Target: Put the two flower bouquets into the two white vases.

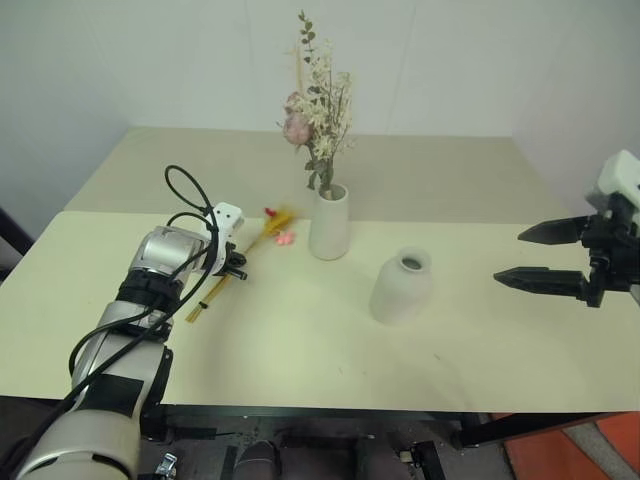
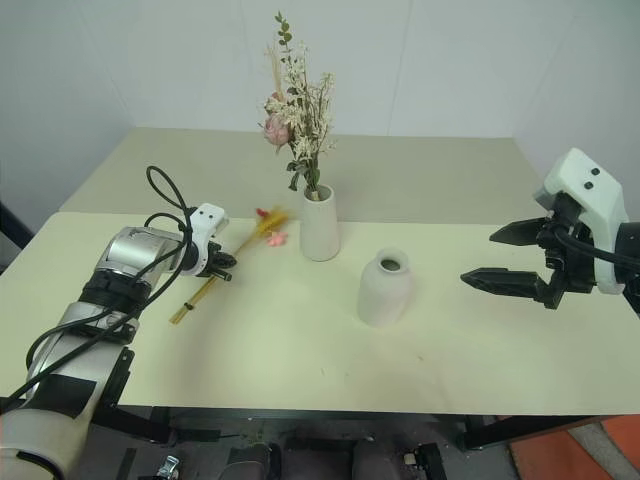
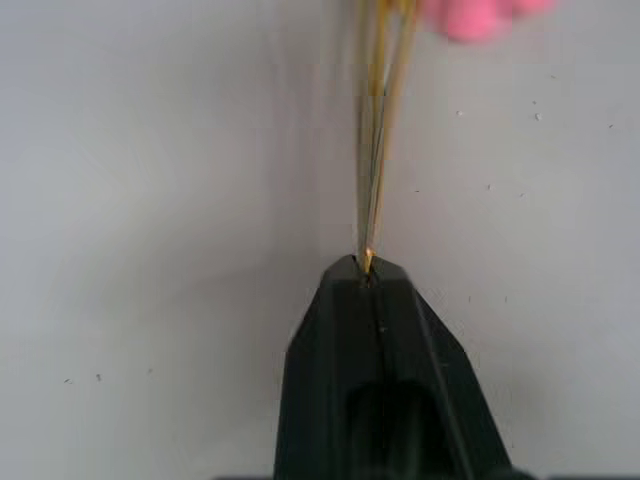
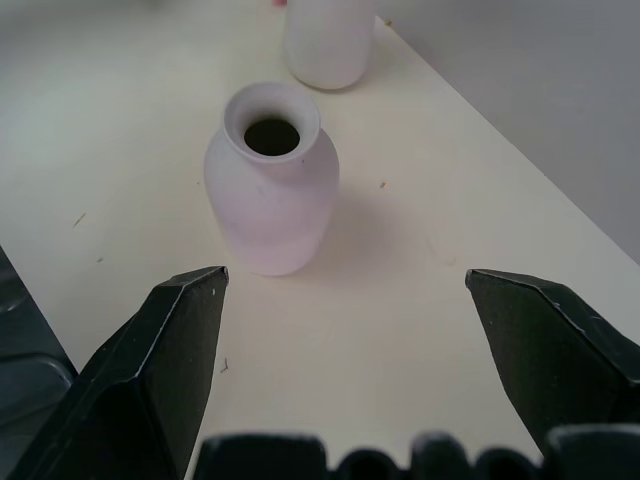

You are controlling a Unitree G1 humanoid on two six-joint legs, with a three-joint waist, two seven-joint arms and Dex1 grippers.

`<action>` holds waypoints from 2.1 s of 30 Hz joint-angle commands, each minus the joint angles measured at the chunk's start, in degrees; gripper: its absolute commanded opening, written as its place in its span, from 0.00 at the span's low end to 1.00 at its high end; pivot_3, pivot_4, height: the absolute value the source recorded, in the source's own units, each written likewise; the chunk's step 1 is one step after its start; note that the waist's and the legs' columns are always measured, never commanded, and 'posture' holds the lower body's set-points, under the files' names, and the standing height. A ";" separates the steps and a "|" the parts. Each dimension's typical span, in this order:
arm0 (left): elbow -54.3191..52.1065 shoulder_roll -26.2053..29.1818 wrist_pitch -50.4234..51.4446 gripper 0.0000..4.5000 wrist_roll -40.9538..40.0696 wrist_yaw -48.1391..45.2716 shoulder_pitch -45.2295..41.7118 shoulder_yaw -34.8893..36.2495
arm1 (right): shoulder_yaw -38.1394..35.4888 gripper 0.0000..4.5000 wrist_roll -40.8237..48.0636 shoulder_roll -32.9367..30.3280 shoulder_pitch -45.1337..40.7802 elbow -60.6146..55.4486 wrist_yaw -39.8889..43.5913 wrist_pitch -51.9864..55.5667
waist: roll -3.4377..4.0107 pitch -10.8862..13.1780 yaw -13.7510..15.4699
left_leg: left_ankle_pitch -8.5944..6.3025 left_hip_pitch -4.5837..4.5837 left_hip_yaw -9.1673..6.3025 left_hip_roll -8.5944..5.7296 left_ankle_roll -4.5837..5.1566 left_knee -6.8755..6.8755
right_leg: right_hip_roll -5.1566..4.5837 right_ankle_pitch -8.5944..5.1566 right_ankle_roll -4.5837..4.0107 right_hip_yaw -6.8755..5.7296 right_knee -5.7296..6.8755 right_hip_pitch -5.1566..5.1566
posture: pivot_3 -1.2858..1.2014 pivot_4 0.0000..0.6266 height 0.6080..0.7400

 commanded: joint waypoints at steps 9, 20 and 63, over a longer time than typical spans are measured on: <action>-33.99 -7.10 -18.19 0.01 -14.42 12.13 12.91 31.82 | -10.96 1.00 -3.94 0.71 9.18 0.85 2.62 -5.26 | -0.02 0.01 0.03 | 0.00 -0.19 0.00 0.02 0.00 0.07 | -0.02 0.20 -0.22 0.02 -0.04 -0.09 | 0.52 0.24 1.00; -39.70 -20.08 -21.66 0.01 -45.02 -7.13 3.05 33.13 | -16.91 1.00 -5.42 7.11 17.04 -2.18 1.16 -7.93 | 0.04 -0.11 1.32 | -0.01 0.48 -0.01 -0.06 -0.02 0.29 | -0.05 0.07 0.22 -0.01 -0.63 1.03 | 0.52 0.24 1.00; 15.65 -43.71 -42.21 0.01 -34.01 -31.93 -20.34 25.47 | -34.61 1.00 2.64 21.26 34.80 -24.09 -14.95 2.89 | -0.03 -0.08 1.29 | -0.07 -0.06 -0.36 -0.43 0.12 0.27 | -0.11 0.16 0.52 0.16 -0.93 0.74 | 0.52 0.24 1.00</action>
